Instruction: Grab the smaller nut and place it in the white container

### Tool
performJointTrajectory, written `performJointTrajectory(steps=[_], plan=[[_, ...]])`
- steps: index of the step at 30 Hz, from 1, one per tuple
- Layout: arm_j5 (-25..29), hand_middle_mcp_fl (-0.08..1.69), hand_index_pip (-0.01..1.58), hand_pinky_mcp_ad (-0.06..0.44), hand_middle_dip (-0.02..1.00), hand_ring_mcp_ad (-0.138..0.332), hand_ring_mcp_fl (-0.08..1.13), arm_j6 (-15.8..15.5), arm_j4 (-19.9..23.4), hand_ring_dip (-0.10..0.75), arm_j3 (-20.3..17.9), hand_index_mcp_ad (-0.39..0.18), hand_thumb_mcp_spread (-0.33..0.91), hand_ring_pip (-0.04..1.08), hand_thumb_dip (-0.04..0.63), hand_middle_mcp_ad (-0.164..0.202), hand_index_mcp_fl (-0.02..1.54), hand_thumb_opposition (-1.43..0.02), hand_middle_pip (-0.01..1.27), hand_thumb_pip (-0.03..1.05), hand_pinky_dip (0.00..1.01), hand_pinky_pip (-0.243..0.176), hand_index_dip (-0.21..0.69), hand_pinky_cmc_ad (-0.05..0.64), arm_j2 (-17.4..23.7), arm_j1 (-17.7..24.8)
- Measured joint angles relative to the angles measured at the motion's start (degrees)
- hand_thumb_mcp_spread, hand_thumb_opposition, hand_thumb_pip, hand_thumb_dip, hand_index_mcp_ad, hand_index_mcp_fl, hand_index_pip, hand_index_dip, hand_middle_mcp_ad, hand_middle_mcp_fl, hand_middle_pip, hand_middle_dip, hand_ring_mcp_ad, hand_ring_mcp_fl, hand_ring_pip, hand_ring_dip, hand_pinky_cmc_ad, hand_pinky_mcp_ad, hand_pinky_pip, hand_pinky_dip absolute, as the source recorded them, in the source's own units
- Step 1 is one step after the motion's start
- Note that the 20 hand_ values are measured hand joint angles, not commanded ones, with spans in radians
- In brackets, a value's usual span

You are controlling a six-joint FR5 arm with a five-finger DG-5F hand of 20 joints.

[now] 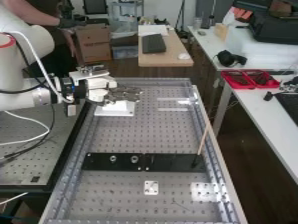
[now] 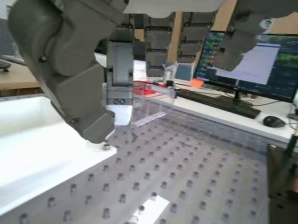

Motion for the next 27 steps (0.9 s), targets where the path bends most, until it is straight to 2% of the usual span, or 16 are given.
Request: performJointTrajectory(steps=[6, 8, 10, 18, 27], plan=[[-1.0, 0.17, 1.54, 0.243, 0.22, 0.093, 0.01, 1.8, -0.2, 0.101, 1.7, -0.122, 0.41, 0.1, 0.22, 0.035, 0.23, -0.88, 0.12, 0.73, 0.18, -0.03, 0.134, 0.302, -1.8, 4.1], [-1.1, 0.17, 1.54, 0.244, 0.22, 0.093, 0.01, 2.2, -0.2, 0.101, 2.1, -0.134, 0.42, 0.1, 0.22, 0.035, 0.28, -0.9, 0.12, 0.67, 0.18, -0.03, 0.138, 0.302, -2.5, 5.0], [-1.2, 0.17, 1.54, 0.241, 0.22, 0.093, 0.01, 2.9, 0.0, 0.101, 2.5, -0.134, 0.42, 0.1, 0.22, 0.037, 0.28, -0.9, 0.12, 0.67, 0.18, -0.03, 0.138, 0.302, -3.3, 6.1], [-1.1, 0.19, 1.54, 0.244, 0.23, 0.093, 0.01, 5.6, 1.7, 0.101, 3.1, -0.134, 0.42, 0.1, 0.22, 0.035, 0.28, -0.91, 0.12, 0.67, 0.18, -0.03, 0.138, 0.302, -4.6, 8.5], [-1.0, 0.19, 1.54, 0.241, 0.23, 0.093, 0.01, 7.1, 1.9, 0.105, 3.2, -0.138, 0.43, 0.1, 0.22, 0.035, 0.28, -0.92, 0.12, 0.67, 0.18, -0.026, 0.162, 0.302, -4.2, 9.3]])
